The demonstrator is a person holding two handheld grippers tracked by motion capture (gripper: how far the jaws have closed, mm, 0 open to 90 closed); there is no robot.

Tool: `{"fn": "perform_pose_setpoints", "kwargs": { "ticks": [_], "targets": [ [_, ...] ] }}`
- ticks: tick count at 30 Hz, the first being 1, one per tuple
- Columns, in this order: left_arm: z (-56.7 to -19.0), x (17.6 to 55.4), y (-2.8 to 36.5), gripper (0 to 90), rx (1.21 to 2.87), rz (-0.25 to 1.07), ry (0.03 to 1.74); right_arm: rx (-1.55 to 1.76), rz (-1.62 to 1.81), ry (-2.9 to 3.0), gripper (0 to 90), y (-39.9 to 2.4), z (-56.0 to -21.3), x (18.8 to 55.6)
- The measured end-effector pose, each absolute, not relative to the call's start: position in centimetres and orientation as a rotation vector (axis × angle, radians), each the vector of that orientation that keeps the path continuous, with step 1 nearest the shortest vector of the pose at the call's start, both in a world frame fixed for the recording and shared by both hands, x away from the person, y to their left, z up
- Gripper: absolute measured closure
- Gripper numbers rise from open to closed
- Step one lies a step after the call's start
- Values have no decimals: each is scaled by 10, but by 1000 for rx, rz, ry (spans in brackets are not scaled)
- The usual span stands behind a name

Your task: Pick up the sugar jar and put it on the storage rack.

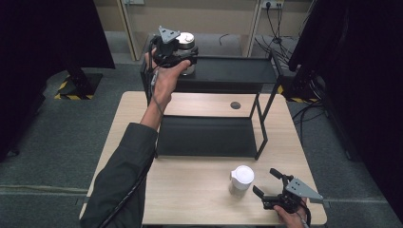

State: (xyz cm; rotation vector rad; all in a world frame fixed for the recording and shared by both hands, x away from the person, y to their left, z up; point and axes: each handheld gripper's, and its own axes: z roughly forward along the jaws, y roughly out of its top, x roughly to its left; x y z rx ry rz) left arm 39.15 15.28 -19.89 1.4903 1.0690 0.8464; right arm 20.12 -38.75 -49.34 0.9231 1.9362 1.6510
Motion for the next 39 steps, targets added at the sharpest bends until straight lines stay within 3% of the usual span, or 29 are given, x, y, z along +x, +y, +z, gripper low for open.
{"fn": "perform_pose_setpoints", "kwargs": {
  "ticks": [4,10,39],
  "targets": [
    [-200,390,151,137,1459,837,1099,923,1651,1936,5,-388,-493,201],
    [-197,382,146,7,1440,858,1124,924,1650,1937,5,-387,-493,201],
    [-218,325,151,2,1446,790,1044,924,1650,1935,5,-387,-494,201]
  ]
}}
